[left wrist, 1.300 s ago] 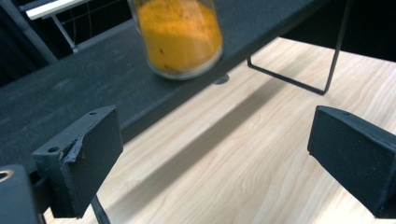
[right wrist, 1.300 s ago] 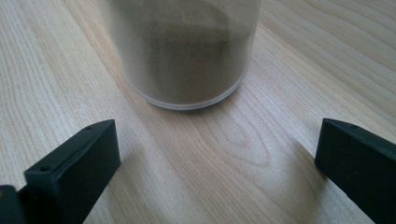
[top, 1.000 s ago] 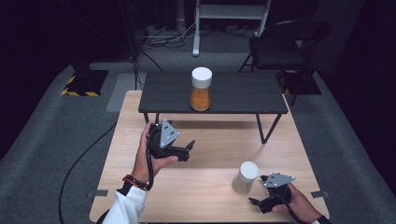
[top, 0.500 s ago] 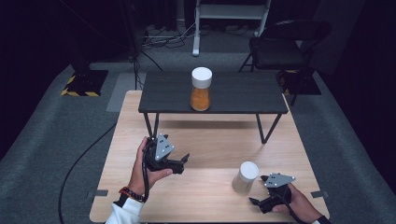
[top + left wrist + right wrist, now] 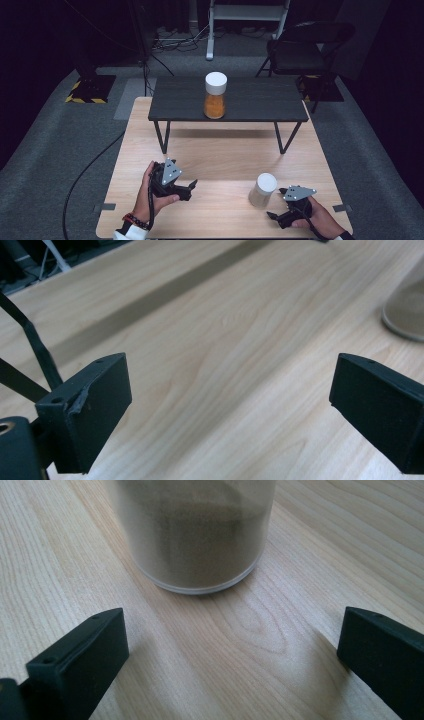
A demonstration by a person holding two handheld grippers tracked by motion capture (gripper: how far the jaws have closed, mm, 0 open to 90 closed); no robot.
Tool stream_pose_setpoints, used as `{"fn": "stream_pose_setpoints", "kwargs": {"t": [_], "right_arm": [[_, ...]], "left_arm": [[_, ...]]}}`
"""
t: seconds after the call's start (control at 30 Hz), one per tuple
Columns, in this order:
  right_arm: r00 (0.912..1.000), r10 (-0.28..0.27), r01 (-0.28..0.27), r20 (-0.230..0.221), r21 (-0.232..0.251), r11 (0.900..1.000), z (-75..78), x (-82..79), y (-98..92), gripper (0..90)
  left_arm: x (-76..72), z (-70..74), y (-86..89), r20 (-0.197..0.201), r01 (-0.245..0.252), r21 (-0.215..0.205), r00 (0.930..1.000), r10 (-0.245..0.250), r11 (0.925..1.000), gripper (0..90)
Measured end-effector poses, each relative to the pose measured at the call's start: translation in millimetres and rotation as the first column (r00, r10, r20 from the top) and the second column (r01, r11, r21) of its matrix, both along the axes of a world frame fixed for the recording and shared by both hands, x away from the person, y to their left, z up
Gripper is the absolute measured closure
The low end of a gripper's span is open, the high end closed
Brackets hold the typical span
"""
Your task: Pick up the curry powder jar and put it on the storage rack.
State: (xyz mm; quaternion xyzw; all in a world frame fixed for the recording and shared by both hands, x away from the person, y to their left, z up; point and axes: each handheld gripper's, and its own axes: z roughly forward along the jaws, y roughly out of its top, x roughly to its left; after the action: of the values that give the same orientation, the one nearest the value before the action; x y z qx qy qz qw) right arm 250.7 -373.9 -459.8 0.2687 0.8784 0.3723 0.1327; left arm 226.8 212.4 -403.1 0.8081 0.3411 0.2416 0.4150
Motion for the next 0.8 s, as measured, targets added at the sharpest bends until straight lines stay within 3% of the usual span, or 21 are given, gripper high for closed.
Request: {"fn": "stream_pose_setpoints", "kwargs": {"t": [0.13,0.8], "right_arm": [[1.0000,0.000,0.000,0.000,0.000,1.000,0.0,-0.1,0.1,0.0],[1.0000,0.000,0.000,0.000,0.000,1.000,0.0,0.0,0.0,0.0]], "left_arm": [[-1.0,-9.0,-0.9,-0.030,0.013,0.018,0.9995,-0.012,0.9997,3.2],[-1.1,-36.2,11.2,-0.132,-0.004,0.019,0.9912,0.007,0.9998,3.0]]}}
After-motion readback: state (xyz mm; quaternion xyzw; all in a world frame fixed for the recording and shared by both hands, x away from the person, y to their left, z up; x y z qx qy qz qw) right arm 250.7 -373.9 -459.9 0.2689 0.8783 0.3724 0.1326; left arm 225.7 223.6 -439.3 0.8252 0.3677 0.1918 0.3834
